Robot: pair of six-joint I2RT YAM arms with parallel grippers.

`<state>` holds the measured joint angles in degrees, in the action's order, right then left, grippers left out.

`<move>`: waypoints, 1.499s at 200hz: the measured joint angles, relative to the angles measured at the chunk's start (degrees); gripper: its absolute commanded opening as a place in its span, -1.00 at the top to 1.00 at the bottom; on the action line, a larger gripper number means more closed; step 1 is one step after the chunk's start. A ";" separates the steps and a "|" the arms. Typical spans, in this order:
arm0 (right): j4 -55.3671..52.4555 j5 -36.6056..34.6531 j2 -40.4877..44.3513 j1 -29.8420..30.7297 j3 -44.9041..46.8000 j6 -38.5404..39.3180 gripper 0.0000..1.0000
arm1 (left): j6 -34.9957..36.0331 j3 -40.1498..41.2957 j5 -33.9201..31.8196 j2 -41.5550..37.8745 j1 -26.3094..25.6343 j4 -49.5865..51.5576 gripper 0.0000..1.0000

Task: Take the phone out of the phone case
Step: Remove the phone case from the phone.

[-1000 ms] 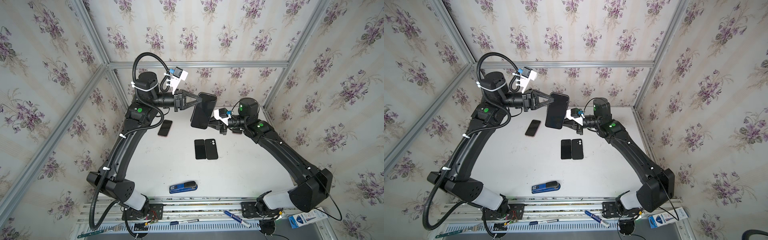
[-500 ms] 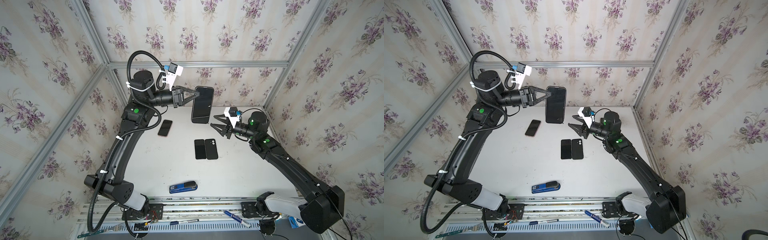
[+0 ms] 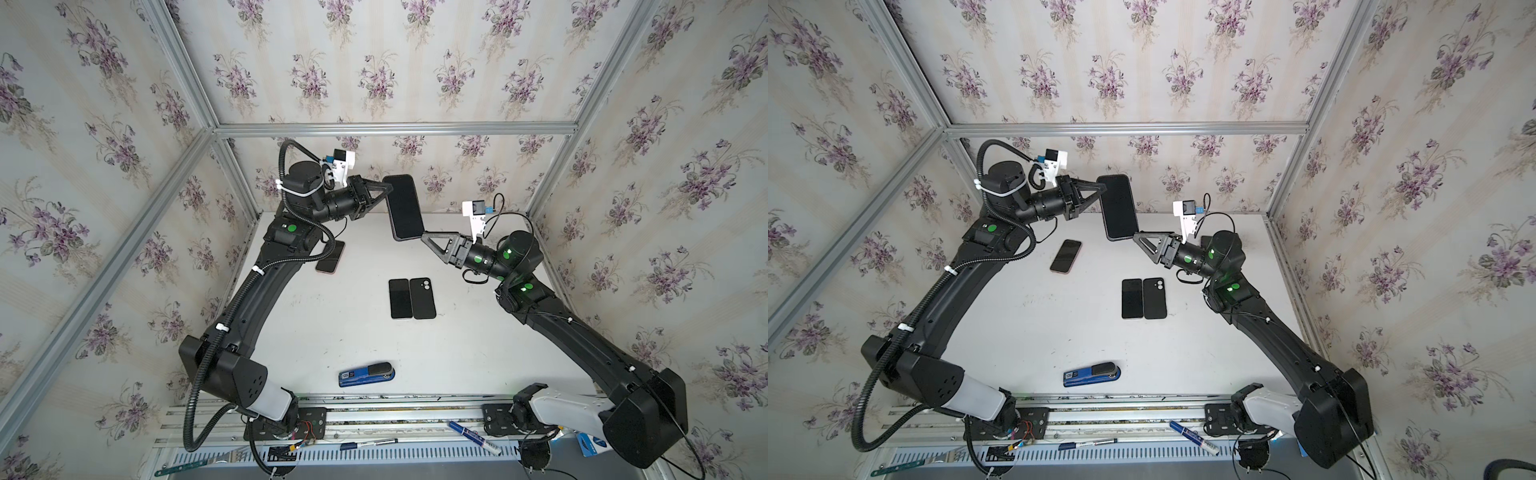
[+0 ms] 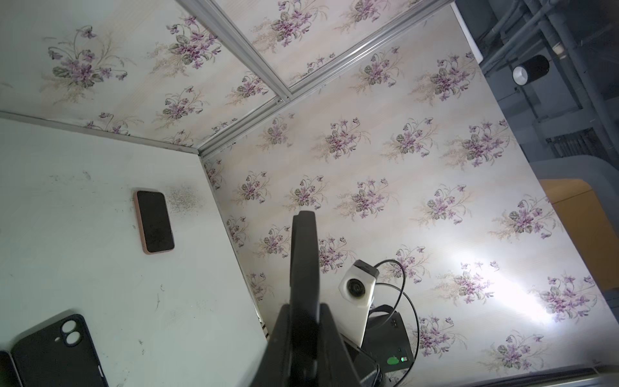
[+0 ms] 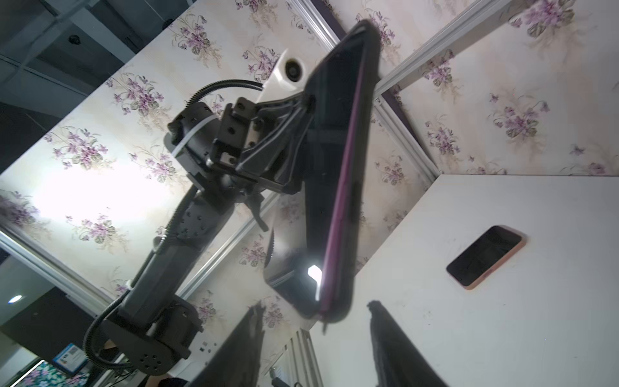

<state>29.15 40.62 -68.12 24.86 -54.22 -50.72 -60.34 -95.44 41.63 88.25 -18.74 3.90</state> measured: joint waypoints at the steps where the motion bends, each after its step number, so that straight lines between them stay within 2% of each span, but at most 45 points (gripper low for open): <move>1: 0.26 -0.02 0.09 0.07 0.09 -0.15 -0.08 | -0.11 0.07 -0.02 0.00 0.00 -0.09 1.00; 80: 3.41 -2.47 -1.01 1.60 2.97 -5.81 -0.04 | -5.97 3.04 -0.57 -0.04 -0.26 -7.82 1.00; 300: 14.10 -6.12 -4.48 1.73 5.70 -13.09 0.01 | -6.49 6.47 -1.11 -0.92 -1.46 -14.60 1.00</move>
<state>43.24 34.50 -72.60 26.59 -48.51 -63.81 -66.83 -88.97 40.51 87.33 -20.21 -10.70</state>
